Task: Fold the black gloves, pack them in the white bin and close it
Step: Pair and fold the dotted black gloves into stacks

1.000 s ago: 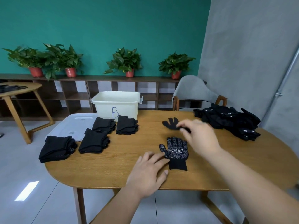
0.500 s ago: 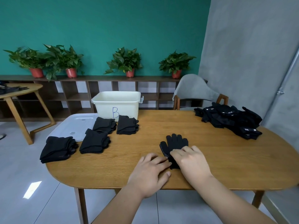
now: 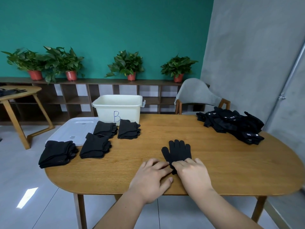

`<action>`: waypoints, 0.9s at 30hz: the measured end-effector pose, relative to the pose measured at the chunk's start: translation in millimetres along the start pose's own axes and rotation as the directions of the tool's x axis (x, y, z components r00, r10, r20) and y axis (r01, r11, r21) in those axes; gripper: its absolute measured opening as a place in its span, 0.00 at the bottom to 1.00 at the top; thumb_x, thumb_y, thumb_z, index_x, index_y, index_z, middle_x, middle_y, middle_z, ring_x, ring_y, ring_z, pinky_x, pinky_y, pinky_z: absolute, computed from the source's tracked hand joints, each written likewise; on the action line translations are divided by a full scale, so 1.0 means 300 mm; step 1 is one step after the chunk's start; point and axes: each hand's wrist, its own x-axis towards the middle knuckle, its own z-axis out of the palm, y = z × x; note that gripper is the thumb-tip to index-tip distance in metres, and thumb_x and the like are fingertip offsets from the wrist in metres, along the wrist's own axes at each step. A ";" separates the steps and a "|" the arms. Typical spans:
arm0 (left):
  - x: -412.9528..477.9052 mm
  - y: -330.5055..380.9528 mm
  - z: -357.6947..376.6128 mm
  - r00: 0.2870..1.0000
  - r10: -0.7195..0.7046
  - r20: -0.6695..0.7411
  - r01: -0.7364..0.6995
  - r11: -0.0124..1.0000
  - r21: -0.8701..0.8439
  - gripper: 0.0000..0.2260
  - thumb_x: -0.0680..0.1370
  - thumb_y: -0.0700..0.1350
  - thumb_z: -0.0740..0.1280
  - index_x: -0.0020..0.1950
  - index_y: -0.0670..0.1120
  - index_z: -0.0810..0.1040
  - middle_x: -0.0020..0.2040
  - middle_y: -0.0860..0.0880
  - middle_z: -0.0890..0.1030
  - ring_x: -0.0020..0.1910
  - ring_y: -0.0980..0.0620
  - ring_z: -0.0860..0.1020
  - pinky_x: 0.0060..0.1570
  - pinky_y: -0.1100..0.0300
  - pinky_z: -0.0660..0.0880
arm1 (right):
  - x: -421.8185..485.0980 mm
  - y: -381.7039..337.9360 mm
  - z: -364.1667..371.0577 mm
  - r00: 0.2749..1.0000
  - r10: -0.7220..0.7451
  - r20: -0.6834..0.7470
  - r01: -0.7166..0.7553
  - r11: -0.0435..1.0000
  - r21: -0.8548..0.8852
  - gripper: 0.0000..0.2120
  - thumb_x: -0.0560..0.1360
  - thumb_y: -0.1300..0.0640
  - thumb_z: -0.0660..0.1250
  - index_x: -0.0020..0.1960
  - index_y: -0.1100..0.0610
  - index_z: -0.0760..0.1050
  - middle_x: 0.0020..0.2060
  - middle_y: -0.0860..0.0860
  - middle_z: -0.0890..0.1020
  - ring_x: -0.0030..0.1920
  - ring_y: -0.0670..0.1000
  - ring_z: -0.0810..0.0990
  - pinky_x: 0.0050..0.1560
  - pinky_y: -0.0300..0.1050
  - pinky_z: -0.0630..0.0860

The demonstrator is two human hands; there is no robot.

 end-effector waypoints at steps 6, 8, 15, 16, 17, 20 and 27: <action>-0.005 0.003 -0.002 1.000 -0.026 -0.016 0.025 0.999 -0.048 0.25 0.84 0.65 0.53 0.78 0.59 0.69 0.78 0.62 0.68 0.75 0.57 0.60 0.72 0.56 0.60 | -0.002 0.034 -0.028 1.000 -0.022 0.013 0.018 0.969 0.248 0.09 0.78 0.49 0.70 0.56 0.47 0.85 0.45 0.42 0.84 0.52 0.47 0.81 0.52 0.44 0.80; -0.008 0.003 -0.002 0.995 -0.102 -0.010 0.101 0.990 -0.101 0.25 0.82 0.66 0.56 0.78 0.61 0.64 0.76 0.58 0.68 0.72 0.54 0.64 0.72 0.56 0.64 | -0.002 0.054 -0.040 0.994 0.067 0.084 -0.093 0.924 0.370 0.15 0.83 0.46 0.62 0.63 0.46 0.82 0.55 0.40 0.83 0.61 0.42 0.78 0.57 0.41 0.79; 0.006 -0.008 0.009 1.000 0.008 -0.013 -0.009 1.000 -0.014 0.27 0.84 0.66 0.52 0.82 0.62 0.61 0.80 0.64 0.63 0.78 0.55 0.57 0.75 0.52 0.57 | 0.091 0.113 -0.011 0.817 0.159 0.555 -0.383 0.868 0.316 0.26 0.86 0.37 0.48 0.79 0.42 0.67 0.79 0.42 0.67 0.81 0.46 0.60 0.80 0.48 0.58; 0.008 -0.011 0.011 1.000 0.006 -0.008 -0.006 1.000 -0.014 0.27 0.83 0.66 0.51 0.82 0.63 0.62 0.80 0.64 0.63 0.78 0.55 0.56 0.75 0.51 0.57 | 0.111 0.118 -0.007 0.780 0.186 0.597 -0.397 0.885 0.244 0.27 0.86 0.36 0.46 0.80 0.42 0.65 0.81 0.44 0.64 0.82 0.48 0.57 0.82 0.52 0.54; 0.010 -0.015 0.018 1.000 0.005 -0.002 -0.005 1.000 -0.020 0.26 0.83 0.66 0.52 0.82 0.63 0.63 0.80 0.64 0.63 0.78 0.55 0.56 0.75 0.52 0.57 | 0.131 0.121 -0.006 0.753 0.218 0.620 -0.412 0.892 0.187 0.27 0.86 0.36 0.45 0.81 0.42 0.63 0.82 0.45 0.62 0.83 0.50 0.54 0.82 0.54 0.51; 0.010 -0.012 0.015 1.000 0.018 -0.008 -0.018 1.000 -0.015 0.26 0.83 0.66 0.52 0.82 0.63 0.62 0.79 0.64 0.63 0.77 0.55 0.56 0.74 0.52 0.57 | 0.188 0.119 -0.005 0.732 0.194 0.653 -0.389 0.906 0.168 0.29 0.85 0.35 0.45 0.84 0.43 0.57 0.84 0.47 0.55 0.84 0.52 0.49 0.83 0.55 0.50; 0.016 -0.014 0.015 1.000 0.019 -0.010 -0.019 1.000 -0.004 0.27 0.83 0.68 0.52 0.82 0.64 0.62 0.79 0.64 0.63 0.77 0.55 0.57 0.73 0.52 0.58 | 0.263 0.088 0.017 0.683 0.197 0.703 -0.349 0.934 0.077 0.30 0.86 0.36 0.43 0.85 0.46 0.50 0.85 0.50 0.47 0.85 0.55 0.44 0.82 0.57 0.47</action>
